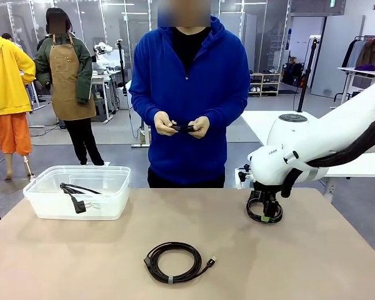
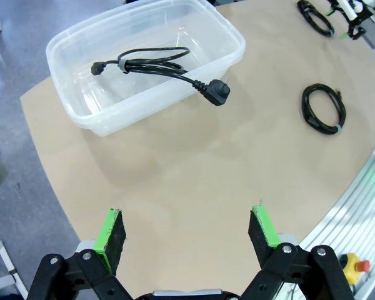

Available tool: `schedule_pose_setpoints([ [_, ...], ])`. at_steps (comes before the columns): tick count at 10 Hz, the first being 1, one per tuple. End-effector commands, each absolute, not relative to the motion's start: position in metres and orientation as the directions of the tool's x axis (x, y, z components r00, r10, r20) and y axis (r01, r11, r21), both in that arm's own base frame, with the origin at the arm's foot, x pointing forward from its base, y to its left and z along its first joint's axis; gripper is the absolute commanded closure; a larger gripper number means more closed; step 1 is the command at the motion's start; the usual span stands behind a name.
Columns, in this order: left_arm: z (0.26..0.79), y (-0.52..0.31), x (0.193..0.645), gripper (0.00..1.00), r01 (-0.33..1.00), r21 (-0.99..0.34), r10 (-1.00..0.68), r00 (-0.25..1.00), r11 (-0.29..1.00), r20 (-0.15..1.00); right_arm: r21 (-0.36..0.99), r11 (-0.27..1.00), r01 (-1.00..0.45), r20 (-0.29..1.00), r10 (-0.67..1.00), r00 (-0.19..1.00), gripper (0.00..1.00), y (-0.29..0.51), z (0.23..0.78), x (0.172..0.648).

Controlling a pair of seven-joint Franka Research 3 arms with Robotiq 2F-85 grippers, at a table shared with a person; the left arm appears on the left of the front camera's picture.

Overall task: Organize and store the cables.
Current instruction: Place the Power Cable into the Organizing box.

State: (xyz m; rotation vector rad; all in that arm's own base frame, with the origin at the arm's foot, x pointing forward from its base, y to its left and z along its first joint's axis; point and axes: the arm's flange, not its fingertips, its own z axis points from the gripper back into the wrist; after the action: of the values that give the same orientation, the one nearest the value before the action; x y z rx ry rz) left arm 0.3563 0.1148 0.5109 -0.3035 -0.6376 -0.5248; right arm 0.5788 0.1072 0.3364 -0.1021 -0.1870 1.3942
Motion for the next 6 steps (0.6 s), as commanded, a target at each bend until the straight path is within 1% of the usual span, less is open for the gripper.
schedule_pose_setpoints([
  [1,0.512,0.114,0.354,0.00,0.543,-0.117,-0.363,0.691,0.831,0.625,-0.118,0.184,-0.976,0.091,0.981,0.174,0.00,0.103,0.334,0.591],
  [2,0.512,0.114,0.354,0.00,0.543,-0.117,-0.363,0.691,0.831,0.625,-0.091,0.192,-0.977,0.086,0.979,0.185,0.00,0.100,0.325,0.598],
  [3,0.512,0.114,0.354,0.00,0.543,-0.117,-0.363,0.691,0.831,0.625,-0.030,0.213,-0.977,0.085,0.974,0.210,0.00,0.098,0.317,0.603],
  [4,0.512,0.114,0.354,0.00,0.543,-0.117,-0.363,0.691,0.831,0.625,0.000,0.209,-0.978,0.090,0.974,0.208,0.00,0.096,0.311,0.607],
  [6,0.512,0.114,0.354,0.00,0.543,-0.117,-0.363,0.691,0.831,0.625,0.020,0.225,-0.974,0.064,0.972,0.225,0.00,0.091,0.299,0.618],
])
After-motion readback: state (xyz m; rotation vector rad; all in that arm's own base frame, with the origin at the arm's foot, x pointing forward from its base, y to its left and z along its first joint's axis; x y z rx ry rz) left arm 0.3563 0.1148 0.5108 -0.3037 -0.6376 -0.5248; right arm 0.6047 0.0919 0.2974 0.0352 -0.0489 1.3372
